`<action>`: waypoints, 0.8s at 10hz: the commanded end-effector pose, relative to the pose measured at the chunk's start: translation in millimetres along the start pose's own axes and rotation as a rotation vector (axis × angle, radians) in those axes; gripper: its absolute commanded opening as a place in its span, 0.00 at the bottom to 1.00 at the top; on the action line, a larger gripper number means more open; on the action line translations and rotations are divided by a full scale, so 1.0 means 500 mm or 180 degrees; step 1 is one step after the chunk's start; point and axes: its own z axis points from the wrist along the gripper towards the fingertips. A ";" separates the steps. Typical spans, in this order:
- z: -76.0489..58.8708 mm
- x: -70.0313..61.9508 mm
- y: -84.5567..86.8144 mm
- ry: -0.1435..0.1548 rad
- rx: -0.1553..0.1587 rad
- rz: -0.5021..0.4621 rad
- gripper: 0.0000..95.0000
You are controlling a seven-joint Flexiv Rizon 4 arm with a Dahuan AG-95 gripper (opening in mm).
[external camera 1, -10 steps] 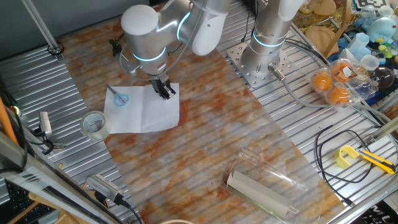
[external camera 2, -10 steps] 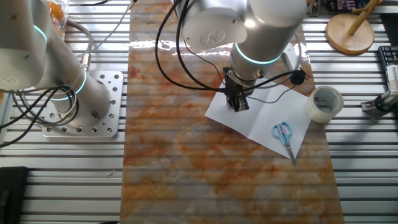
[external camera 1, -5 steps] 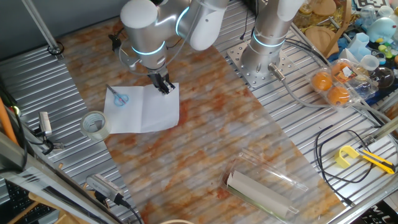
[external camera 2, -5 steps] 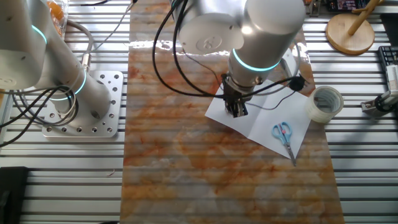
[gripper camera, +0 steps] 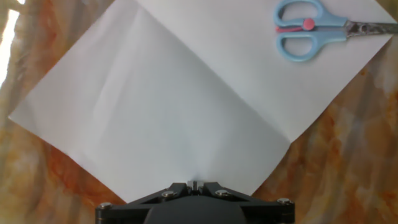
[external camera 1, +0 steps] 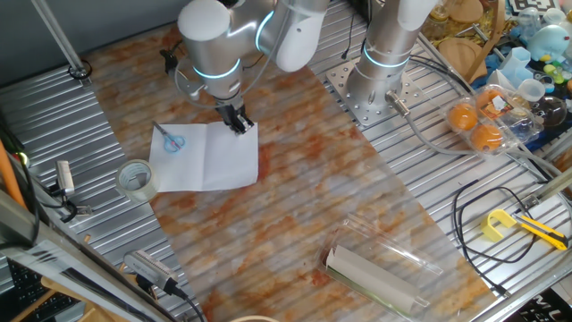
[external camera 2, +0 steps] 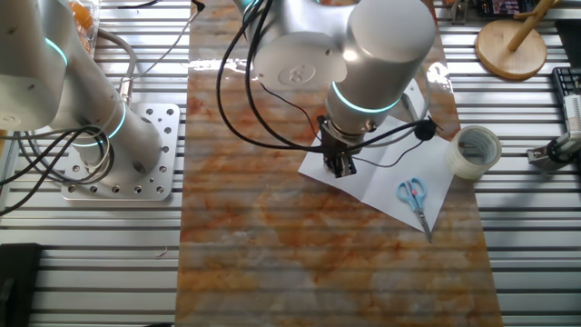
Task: Unfold a piece of paper
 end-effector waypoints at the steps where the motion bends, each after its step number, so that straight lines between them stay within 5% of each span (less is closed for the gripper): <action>1: -0.004 0.005 -0.001 0.0000 -0.0002 -0.0010 0.00; 8: 0.024 0.015 0.003 -0.0044 0.0006 -0.0019 0.00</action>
